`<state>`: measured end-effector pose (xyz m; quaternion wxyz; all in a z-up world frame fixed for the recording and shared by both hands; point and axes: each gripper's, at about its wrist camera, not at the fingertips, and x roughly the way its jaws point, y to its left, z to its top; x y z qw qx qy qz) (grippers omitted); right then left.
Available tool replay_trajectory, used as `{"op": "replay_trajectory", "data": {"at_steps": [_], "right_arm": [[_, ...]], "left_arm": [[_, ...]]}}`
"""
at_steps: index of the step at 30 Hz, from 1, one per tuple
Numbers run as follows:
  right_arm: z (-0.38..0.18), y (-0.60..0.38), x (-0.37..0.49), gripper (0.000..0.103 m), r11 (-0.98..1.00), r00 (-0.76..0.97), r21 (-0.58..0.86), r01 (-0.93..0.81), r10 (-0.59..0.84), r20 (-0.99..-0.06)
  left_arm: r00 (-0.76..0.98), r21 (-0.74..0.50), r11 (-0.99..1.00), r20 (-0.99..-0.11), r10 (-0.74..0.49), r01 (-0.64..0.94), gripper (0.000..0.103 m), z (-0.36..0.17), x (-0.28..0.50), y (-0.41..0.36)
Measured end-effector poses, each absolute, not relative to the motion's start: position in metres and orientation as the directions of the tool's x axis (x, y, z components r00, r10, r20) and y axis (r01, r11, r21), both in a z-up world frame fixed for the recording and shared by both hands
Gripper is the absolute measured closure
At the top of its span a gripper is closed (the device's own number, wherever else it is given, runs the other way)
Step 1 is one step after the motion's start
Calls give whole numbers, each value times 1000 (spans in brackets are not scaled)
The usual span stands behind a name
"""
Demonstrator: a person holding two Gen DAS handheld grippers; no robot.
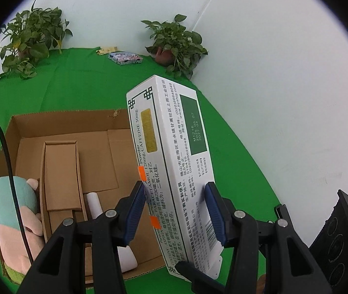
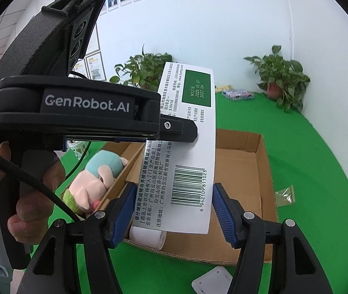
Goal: Organize objects
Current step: 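Lift the medicine box with the right gripper and carry it over the large box, then lower the medicine box beside the hair dryer and open the right gripper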
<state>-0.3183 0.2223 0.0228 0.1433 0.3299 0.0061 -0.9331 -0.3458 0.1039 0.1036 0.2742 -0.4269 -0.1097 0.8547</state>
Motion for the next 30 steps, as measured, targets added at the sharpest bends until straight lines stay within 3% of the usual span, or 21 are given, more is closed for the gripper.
{"op": "replay_trajectory", "data": {"at_steps": [17,24,30], "right_arm": [[-112,253,-359,43,-939,-529,254,231,-340,-777],[-132,252,-369,42,-941,-470,248,231,-331,-818],[-132,252,-382,35,-932,-426,275,237,-354,-833]], "left_arm": [[-301,-453,-844,-794,528,-286,56,-17,-377,119],[-263,-469,-845,-807,528,-258,56,-36,-386,114],[-248,-436,-856,-828,502,-279,56,-42,-386,121]]}}
